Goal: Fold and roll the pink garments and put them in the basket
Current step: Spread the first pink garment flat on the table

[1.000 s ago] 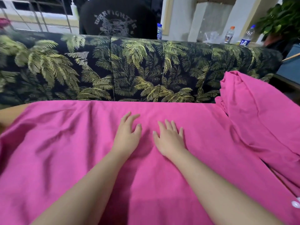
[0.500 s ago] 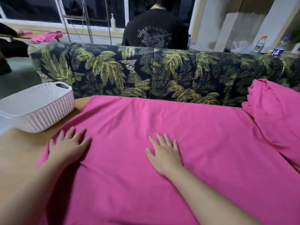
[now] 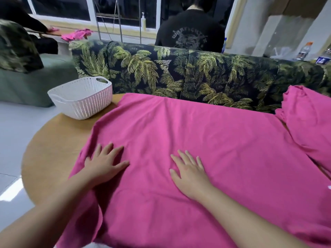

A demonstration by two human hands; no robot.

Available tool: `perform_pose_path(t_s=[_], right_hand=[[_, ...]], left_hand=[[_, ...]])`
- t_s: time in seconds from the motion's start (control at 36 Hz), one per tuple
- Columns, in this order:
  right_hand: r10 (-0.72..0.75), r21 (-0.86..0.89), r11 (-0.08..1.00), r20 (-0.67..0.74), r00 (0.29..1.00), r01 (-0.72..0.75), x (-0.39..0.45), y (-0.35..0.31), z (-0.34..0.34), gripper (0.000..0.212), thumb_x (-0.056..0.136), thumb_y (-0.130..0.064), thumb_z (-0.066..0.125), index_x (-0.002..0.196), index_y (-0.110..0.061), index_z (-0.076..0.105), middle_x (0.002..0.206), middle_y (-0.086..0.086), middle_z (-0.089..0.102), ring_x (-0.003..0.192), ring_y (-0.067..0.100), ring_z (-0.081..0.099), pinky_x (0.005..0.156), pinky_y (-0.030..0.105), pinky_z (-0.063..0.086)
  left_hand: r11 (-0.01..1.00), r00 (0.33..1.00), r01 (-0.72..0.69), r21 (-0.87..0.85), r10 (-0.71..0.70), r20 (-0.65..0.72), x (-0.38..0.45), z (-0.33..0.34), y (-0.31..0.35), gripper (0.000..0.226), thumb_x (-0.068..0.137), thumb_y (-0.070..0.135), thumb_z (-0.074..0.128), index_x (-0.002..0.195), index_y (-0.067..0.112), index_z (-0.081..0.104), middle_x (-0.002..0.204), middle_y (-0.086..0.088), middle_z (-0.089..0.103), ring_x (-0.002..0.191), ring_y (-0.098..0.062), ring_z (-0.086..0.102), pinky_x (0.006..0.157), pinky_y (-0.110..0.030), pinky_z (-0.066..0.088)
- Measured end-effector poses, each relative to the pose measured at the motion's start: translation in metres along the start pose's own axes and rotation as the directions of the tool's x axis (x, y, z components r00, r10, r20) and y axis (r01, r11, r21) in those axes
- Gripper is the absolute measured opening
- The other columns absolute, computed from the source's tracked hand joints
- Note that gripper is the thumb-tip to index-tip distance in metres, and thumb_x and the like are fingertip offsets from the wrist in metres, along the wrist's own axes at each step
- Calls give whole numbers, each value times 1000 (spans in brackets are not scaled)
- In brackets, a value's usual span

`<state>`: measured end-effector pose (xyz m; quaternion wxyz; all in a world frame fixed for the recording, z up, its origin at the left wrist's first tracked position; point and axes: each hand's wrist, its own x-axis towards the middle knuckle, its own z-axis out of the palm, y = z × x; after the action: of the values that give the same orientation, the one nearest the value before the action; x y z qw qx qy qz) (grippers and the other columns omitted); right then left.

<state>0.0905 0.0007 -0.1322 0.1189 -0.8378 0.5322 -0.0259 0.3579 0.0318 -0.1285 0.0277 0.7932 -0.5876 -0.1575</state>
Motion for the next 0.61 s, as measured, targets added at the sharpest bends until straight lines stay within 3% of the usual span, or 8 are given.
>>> perform_pose_path(t_s=[0.08, 0.22, 0.39, 0.47, 0.56, 0.61], right_hand=[[-30, -8, 1000, 12, 999, 30, -10, -4, 3, 93, 67, -62, -6, 152, -33, 17, 161, -6, 8, 148, 13, -1, 118, 43, -4], [-21, -8, 1000, 6, 1000, 21, -20, 6, -3, 55, 99, -49, 26, 152, -34, 18, 161, -9, 9, 148, 10, -1, 118, 42, -4], [-11, -15, 1000, -14, 1000, 10, -28, 15, -3, 53, 101, -45, 30, 152, -34, 19, 161, -10, 11, 148, 9, 1, 119, 41, -2], [-10, 2, 1000, -28, 1000, 11, -29, 18, -2, 52, 101, -45, 31, 151, -34, 21, 160, -11, 12, 148, 8, 2, 120, 40, -2], [0, 13, 1000, -53, 999, 1, -31, 18, -2, 52, 100, -45, 31, 150, -34, 24, 159, -11, 16, 147, 9, 7, 120, 38, 1], [6, 6, 1000, -90, 996, -6, -29, 15, -2, 53, 97, -48, 28, 148, -33, 31, 156, -9, 24, 145, 12, 16, 119, 38, 7]], left_hand=[[998, 999, 54, 9, -54, -5, -4, -2, -10, 57, 96, 56, 37, 149, 42, 20, 161, 1, 6, 145, -34, 11, 114, -52, 19], [986, 993, 111, 123, -106, -44, 9, -5, -57, 52, 99, 28, 26, 149, 39, 22, 154, -8, 23, 139, -39, 25, 114, -52, 23], [924, 996, 58, 378, -29, -80, 8, -13, -86, 64, 93, 18, 27, 152, 37, 12, 143, -5, 34, 134, -28, 31, 112, -38, 30], [929, 997, 64, 364, -43, -66, 3, -17, -100, 65, 95, 17, 28, 153, 35, 5, 145, -4, 31, 134, -26, 33, 110, -36, 32], [940, 984, 107, 324, -53, -172, -2, -19, -104, 61, 92, 15, 35, 150, 27, 23, 138, -7, 42, 120, -28, 47, 99, -35, 42], [959, 960, 129, 254, -57, -276, 0, -17, -96, 46, 90, 14, 41, 136, 17, 45, 123, -11, 51, 107, -31, 54, 88, -36, 47]])
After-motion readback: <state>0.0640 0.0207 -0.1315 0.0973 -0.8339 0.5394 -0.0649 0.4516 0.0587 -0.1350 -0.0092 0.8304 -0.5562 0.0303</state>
